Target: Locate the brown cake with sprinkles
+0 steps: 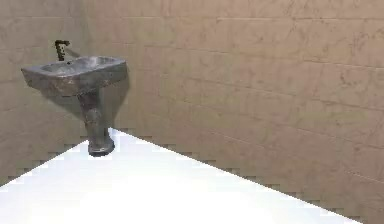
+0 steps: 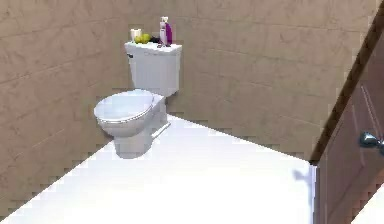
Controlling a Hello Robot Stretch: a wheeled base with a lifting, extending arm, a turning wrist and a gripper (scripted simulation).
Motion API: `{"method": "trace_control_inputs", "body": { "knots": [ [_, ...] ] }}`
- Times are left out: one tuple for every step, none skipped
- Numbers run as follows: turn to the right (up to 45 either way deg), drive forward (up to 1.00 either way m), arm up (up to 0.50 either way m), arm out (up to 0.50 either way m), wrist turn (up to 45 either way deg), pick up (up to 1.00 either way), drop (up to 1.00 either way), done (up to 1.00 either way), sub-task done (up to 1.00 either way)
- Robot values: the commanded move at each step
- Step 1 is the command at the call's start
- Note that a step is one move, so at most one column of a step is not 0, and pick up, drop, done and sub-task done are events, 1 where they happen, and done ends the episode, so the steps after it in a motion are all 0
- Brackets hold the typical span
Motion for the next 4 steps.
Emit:
{"method": "trace_control_inputs", "body": {
  "knots": [
    [-45.0,0.00,0.00,0.00,0.0,0.00,0.00,0.00,0.00],
    [-45.0,0.00,0.00,0.00,0.0,0.00,0.00,0.00,0.00],
    [-45.0,0.00,0.00,0.00,0.0,0.00,0.00,0.00,0.00],
    [-36.0,0.00,0.00,0.00,0.0,0.00,0.00,0.00,0.00]
  ]
}}
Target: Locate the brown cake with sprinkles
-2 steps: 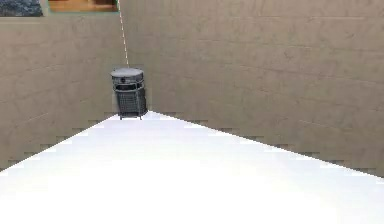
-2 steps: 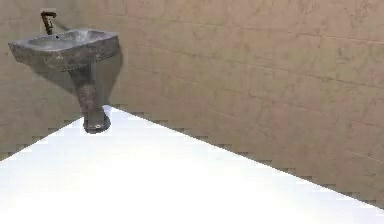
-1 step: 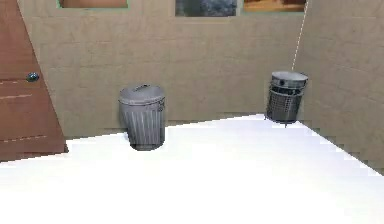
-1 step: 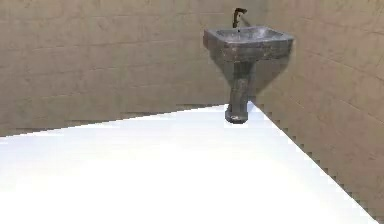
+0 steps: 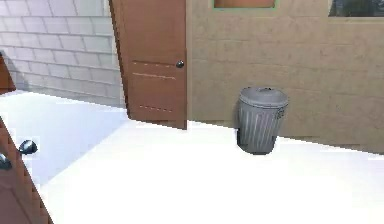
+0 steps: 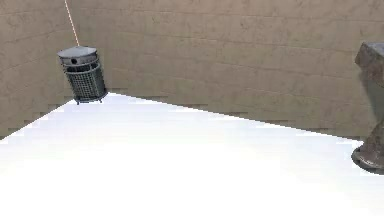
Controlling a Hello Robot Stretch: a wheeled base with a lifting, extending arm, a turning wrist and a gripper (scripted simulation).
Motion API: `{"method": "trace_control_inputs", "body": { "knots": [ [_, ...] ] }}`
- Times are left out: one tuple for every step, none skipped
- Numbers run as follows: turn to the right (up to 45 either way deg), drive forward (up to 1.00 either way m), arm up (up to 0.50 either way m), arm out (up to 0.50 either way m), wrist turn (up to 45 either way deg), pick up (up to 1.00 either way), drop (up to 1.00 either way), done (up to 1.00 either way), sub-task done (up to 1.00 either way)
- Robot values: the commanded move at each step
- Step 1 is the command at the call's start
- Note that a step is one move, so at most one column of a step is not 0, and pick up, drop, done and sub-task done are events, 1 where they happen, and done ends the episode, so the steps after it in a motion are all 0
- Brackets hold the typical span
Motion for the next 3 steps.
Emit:
{"method": "trace_control_inputs", "body": {
  "knots": [
    [0.0,0.65,0.00,0.00,0.0,0.00,0.00,0.00,0.00],
    [-27.0,0.00,0.00,0.00,0.0,0.00,0.00,0.00,0.00],
    [0.0,0.65,0.00,0.00,0.0,0.00,0.00,0.00,0.00]
  ]
}}
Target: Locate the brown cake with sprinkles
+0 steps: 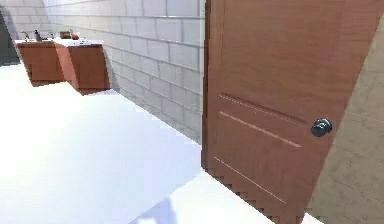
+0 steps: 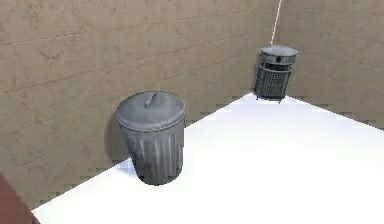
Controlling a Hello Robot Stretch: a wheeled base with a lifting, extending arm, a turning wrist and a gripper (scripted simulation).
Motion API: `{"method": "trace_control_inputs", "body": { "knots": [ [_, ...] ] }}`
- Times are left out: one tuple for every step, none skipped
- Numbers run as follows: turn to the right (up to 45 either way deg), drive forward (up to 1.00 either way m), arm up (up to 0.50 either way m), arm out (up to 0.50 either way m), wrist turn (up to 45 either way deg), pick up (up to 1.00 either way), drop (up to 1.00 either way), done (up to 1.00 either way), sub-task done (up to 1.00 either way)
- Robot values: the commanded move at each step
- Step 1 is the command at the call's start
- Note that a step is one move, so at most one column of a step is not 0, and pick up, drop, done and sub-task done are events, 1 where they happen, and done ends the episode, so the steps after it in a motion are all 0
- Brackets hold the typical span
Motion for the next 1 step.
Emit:
{"method": "trace_control_inputs", "body": {
  "knots": [
    [-39.0,0.00,0.00,0.00,0.0,0.00,0.00,0.00,0.00]
  ]
}}
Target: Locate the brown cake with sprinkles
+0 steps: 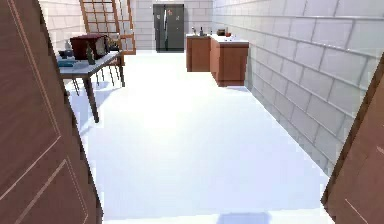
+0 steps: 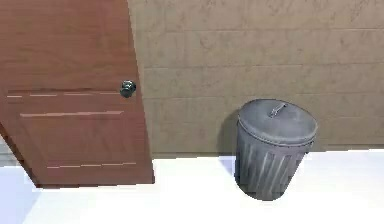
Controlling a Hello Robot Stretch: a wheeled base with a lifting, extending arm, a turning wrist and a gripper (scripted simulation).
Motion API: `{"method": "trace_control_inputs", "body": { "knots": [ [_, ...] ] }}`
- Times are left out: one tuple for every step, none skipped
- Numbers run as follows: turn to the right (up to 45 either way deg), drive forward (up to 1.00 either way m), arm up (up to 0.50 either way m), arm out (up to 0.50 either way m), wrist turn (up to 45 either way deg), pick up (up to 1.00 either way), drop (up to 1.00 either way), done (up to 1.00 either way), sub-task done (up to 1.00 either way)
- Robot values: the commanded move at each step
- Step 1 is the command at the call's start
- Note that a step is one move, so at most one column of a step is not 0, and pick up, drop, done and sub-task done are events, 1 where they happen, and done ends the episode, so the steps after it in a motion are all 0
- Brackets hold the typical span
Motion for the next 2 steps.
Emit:
{"method": "trace_control_inputs", "body": {
  "knots": [
    [0.0,1.00,0.00,0.00,0.0,0.00,0.00,0.00,0.00],
    [0.0,1.00,0.00,0.00,0.0,0.00,0.00,0.00,0.00]
  ]
}}
